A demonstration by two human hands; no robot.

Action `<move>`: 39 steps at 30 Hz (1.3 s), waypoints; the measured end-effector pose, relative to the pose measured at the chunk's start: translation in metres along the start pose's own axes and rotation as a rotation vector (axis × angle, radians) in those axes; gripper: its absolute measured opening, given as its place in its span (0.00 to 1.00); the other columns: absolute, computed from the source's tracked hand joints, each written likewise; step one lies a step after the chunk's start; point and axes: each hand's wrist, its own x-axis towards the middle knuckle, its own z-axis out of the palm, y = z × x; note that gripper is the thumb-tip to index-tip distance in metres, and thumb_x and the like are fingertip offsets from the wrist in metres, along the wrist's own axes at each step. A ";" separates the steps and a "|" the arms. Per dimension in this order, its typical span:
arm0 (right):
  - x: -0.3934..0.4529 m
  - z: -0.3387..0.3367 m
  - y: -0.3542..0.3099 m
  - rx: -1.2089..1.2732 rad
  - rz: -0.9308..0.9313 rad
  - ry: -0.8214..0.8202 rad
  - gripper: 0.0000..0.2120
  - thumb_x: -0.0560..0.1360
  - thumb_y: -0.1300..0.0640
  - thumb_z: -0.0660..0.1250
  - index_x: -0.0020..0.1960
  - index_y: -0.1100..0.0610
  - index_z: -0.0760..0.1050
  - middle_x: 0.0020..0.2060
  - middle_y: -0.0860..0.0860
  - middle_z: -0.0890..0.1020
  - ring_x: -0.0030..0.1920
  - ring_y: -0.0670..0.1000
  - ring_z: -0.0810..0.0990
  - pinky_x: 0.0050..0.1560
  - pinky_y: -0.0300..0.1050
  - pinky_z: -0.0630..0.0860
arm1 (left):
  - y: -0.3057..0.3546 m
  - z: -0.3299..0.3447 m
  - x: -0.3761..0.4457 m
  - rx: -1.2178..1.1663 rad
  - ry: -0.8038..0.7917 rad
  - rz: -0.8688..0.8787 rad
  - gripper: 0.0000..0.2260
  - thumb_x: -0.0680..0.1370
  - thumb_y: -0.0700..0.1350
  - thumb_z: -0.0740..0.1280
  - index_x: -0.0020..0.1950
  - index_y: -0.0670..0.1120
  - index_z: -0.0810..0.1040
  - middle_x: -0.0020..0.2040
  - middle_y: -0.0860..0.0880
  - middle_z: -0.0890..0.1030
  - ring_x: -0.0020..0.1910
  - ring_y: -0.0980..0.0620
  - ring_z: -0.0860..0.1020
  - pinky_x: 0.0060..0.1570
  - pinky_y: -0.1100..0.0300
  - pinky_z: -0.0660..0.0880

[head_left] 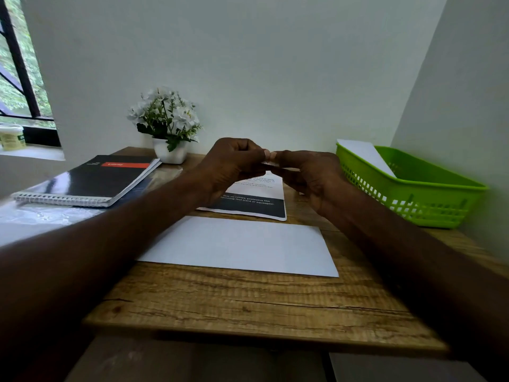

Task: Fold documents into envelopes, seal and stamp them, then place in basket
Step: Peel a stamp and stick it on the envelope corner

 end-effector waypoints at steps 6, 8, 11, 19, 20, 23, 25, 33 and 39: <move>0.002 -0.001 0.002 -0.059 0.049 -0.062 0.17 0.69 0.59 0.79 0.56 0.63 0.84 0.47 0.54 0.89 0.48 0.53 0.88 0.62 0.49 0.78 | 0.004 -0.004 -0.002 -0.023 -0.027 -0.013 0.07 0.78 0.38 0.72 0.41 0.40 0.79 0.42 0.41 0.81 0.44 0.45 0.83 0.57 0.48 0.82; 0.002 -0.004 -0.001 -0.051 0.074 -0.103 0.10 0.72 0.57 0.78 0.52 0.58 0.85 0.46 0.51 0.88 0.48 0.52 0.88 0.63 0.49 0.77 | 0.006 -0.006 -0.002 -0.082 -0.010 -0.033 0.07 0.78 0.37 0.72 0.41 0.40 0.78 0.44 0.39 0.82 0.47 0.41 0.85 0.57 0.46 0.82; 0.005 -0.010 -0.006 -0.081 0.049 -0.129 0.06 0.77 0.53 0.74 0.49 0.56 0.83 0.47 0.50 0.88 0.50 0.52 0.88 0.61 0.47 0.77 | 0.007 -0.006 -0.003 -0.167 -0.010 -0.058 0.04 0.79 0.36 0.71 0.44 0.39 0.78 0.46 0.39 0.84 0.54 0.36 0.85 0.57 0.46 0.82; 0.006 -0.011 -0.003 -0.235 -0.087 -0.121 0.13 0.73 0.56 0.78 0.53 0.62 0.84 0.46 0.56 0.88 0.47 0.53 0.89 0.56 0.46 0.81 | 0.001 -0.004 -0.003 -0.139 0.001 -0.066 0.03 0.78 0.37 0.72 0.47 0.40 0.79 0.51 0.37 0.84 0.56 0.35 0.85 0.58 0.47 0.82; 0.007 -0.011 -0.002 -0.251 -0.107 -0.103 0.11 0.72 0.58 0.78 0.51 0.64 0.84 0.45 0.58 0.88 0.46 0.54 0.89 0.52 0.44 0.82 | 0.001 -0.004 -0.002 -0.134 -0.004 -0.063 0.03 0.78 0.38 0.72 0.47 0.40 0.79 0.51 0.37 0.84 0.56 0.35 0.84 0.57 0.48 0.83; 0.008 -0.011 -0.003 -0.240 -0.120 -0.042 0.07 0.73 0.63 0.77 0.47 0.66 0.83 0.42 0.62 0.87 0.40 0.55 0.89 0.36 0.37 0.80 | 0.002 -0.002 -0.003 -0.097 0.001 -0.044 0.03 0.79 0.38 0.72 0.47 0.39 0.79 0.52 0.35 0.85 0.56 0.35 0.85 0.56 0.49 0.83; 0.011 -0.013 -0.006 -0.219 -0.114 0.001 0.08 0.75 0.62 0.76 0.49 0.67 0.82 0.41 0.60 0.86 0.38 0.54 0.88 0.33 0.37 0.79 | 0.005 -0.004 -0.002 -0.087 0.023 -0.036 0.03 0.80 0.38 0.71 0.47 0.39 0.79 0.52 0.34 0.85 0.54 0.38 0.86 0.57 0.49 0.83; 0.010 -0.012 -0.001 -0.478 -0.247 -0.109 0.16 0.73 0.46 0.77 0.49 0.59 0.86 0.44 0.52 0.88 0.44 0.48 0.88 0.52 0.48 0.80 | 0.005 -0.009 -0.005 0.046 -0.009 0.028 0.11 0.79 0.42 0.74 0.53 0.34 0.82 0.53 0.37 0.86 0.54 0.43 0.86 0.60 0.50 0.81; 0.011 -0.013 -0.001 -0.372 -0.231 -0.079 0.12 0.69 0.59 0.81 0.48 0.66 0.85 0.42 0.59 0.88 0.42 0.54 0.89 0.42 0.40 0.82 | 0.005 -0.005 -0.005 0.090 -0.002 0.042 0.14 0.78 0.41 0.75 0.55 0.30 0.81 0.52 0.34 0.86 0.51 0.41 0.87 0.59 0.48 0.82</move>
